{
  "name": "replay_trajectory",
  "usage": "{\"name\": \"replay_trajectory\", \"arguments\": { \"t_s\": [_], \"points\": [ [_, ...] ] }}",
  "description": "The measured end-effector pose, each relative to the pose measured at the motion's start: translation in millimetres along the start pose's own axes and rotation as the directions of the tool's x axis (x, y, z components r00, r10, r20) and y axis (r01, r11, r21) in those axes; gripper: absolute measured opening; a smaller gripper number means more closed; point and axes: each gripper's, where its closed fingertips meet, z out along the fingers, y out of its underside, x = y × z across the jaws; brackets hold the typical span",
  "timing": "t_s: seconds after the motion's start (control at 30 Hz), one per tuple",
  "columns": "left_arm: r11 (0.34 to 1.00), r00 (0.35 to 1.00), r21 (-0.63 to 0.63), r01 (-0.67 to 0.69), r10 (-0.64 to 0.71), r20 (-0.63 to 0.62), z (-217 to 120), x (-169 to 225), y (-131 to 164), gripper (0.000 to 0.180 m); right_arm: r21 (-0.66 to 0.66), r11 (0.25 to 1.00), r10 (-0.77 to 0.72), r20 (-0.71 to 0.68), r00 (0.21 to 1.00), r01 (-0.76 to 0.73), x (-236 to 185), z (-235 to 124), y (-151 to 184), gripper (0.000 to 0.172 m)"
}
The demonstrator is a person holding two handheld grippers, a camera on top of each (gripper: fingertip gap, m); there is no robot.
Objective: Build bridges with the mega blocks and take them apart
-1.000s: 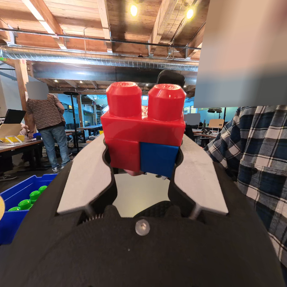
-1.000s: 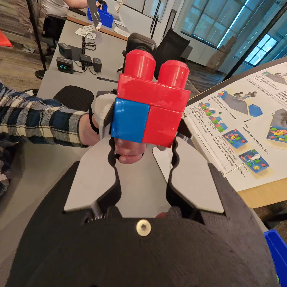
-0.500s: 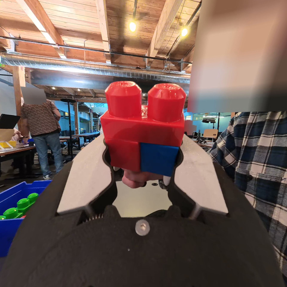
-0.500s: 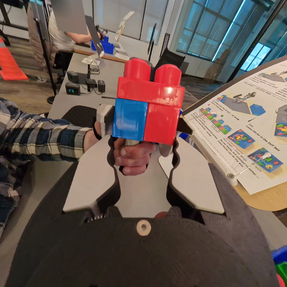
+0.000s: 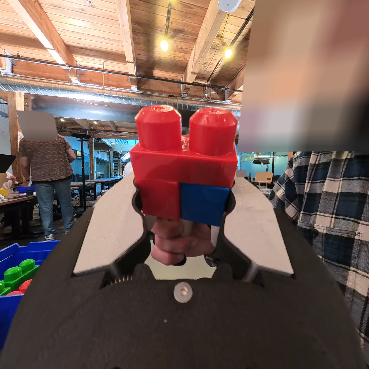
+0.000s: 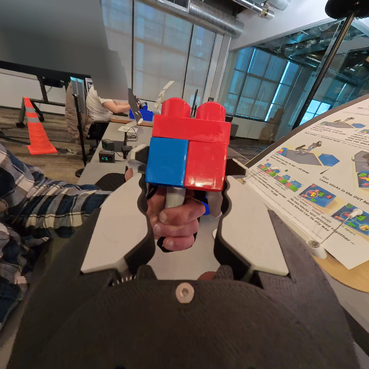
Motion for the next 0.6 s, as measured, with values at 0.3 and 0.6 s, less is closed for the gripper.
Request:
{"name": "replay_trajectory", "arguments": {
  "t_s": [0.3, 0.6],
  "points": [
    [0.995, 0.998, -0.077, -0.059, 0.061, 0.024, -6, 4, -14, 0.081, -0.129, 0.992, 0.029, 0.156, 0.987, -0.008, -5, -16, 15, 0.073],
    [0.987, 0.991, -0.092, -0.133, 0.133, -0.015, -5, 17, -12, 0.078, -0.241, 0.967, -0.033, 0.211, 0.977, 0.085, -12, -17, 22, 0.073]
  ]
}}
